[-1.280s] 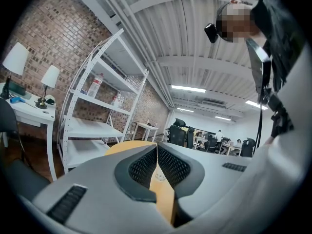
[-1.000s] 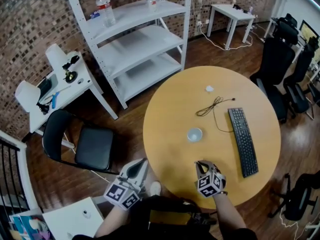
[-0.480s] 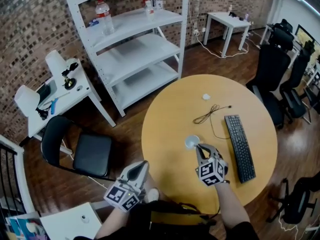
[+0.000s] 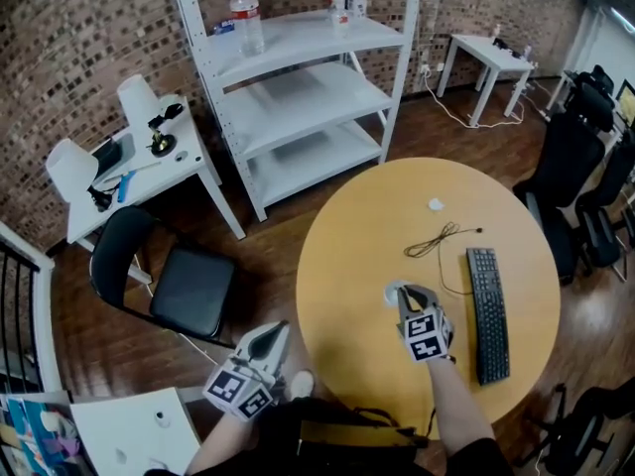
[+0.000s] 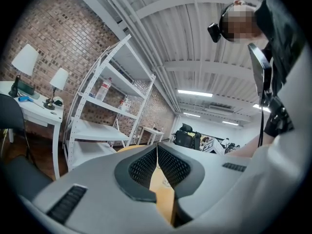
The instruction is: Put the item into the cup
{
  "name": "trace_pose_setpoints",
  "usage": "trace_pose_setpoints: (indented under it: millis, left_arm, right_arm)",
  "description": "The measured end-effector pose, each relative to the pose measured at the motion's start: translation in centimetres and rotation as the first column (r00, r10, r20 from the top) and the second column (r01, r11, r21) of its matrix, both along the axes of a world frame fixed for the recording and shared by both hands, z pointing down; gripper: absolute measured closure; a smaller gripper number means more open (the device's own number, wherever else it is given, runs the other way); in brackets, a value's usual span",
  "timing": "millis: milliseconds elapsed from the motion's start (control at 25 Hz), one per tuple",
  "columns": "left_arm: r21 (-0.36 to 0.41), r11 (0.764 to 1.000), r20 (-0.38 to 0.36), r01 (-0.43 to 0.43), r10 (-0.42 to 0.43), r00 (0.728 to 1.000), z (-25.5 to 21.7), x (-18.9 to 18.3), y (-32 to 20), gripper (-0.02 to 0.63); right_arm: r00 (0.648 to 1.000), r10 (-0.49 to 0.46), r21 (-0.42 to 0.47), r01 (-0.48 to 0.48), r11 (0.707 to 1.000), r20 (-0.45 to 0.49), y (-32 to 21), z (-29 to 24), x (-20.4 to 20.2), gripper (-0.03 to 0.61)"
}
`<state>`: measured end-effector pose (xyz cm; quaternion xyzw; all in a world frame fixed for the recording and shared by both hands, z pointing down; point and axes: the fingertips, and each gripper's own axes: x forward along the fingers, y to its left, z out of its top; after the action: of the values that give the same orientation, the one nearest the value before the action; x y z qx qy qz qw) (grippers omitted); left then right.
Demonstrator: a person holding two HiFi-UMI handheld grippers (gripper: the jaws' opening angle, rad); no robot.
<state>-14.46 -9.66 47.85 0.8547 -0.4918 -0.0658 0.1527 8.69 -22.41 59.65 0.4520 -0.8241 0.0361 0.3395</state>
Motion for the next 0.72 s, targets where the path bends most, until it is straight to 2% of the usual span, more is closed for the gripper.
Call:
trace_pose_setpoints:
  millis: [120,280,320,520,720]
  left_arm:
    - [0.004,1.0,-0.002,0.017,-0.017,1.0,-0.1,-0.4,-0.3,0.612]
    - [-0.012,1.0,-0.013,0.011,-0.012,1.0,0.9,0.1,-0.2,0.612]
    - [-0.012,1.0,-0.009,0.013,-0.013,1.0,0.9,0.2,-0.1,0.612]
    - [-0.004,1.0,-0.005,0.009,-0.009,1.0,0.6,0.7,0.0,0.612]
    - [-0.002,1.0,-0.011,-0.029,0.028,1.0,0.6,1.3,-0.2,0.612]
  right_arm:
    - [1.0,0.005,-0.011,-0.005,1.0,0.008,-0.5,0.6,-0.3,0.544]
    - [1.0,0.01,-0.02,-0.009,1.0,0.028,-0.5,1.0,-0.1,0.499]
    - [0.999,0.007,-0.022,-0.007,1.0,0.034,-0.4,1.0,0.0,0.472]
    - [0.999,0.001,-0.018,0.0,1.0,0.037,0.3,0.4,0.2,0.468]
    - [0.999,-0.007,0.047,0.005,0.999,0.039,0.8,-1.3,0.1,0.468]
